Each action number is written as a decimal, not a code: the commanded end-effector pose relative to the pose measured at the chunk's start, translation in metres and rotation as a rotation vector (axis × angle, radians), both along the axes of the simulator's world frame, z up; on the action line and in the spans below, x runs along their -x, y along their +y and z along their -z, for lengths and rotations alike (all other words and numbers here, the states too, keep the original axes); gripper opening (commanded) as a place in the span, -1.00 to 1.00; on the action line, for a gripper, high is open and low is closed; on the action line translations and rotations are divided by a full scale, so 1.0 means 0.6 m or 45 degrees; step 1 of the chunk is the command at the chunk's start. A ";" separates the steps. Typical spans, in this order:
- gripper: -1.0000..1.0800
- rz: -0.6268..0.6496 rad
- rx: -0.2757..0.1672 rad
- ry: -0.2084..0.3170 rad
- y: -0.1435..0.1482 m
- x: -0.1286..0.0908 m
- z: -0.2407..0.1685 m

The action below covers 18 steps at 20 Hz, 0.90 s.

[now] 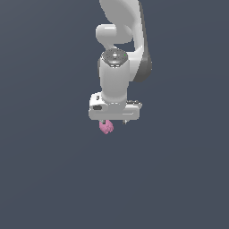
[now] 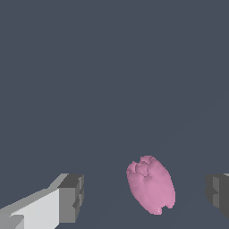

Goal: Pick up the object and move it to a goal position.

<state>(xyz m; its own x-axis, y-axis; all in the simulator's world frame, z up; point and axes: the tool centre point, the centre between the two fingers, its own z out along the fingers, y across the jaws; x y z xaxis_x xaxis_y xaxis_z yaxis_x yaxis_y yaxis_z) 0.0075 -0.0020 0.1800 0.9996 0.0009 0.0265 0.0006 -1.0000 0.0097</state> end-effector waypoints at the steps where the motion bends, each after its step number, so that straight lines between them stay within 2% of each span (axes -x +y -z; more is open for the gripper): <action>1: 0.92 0.000 0.000 0.000 0.000 0.000 0.000; 10: 0.92 -0.024 0.024 -0.023 -0.035 -0.004 -0.013; 18: 0.92 -0.036 0.025 -0.022 -0.037 -0.002 -0.010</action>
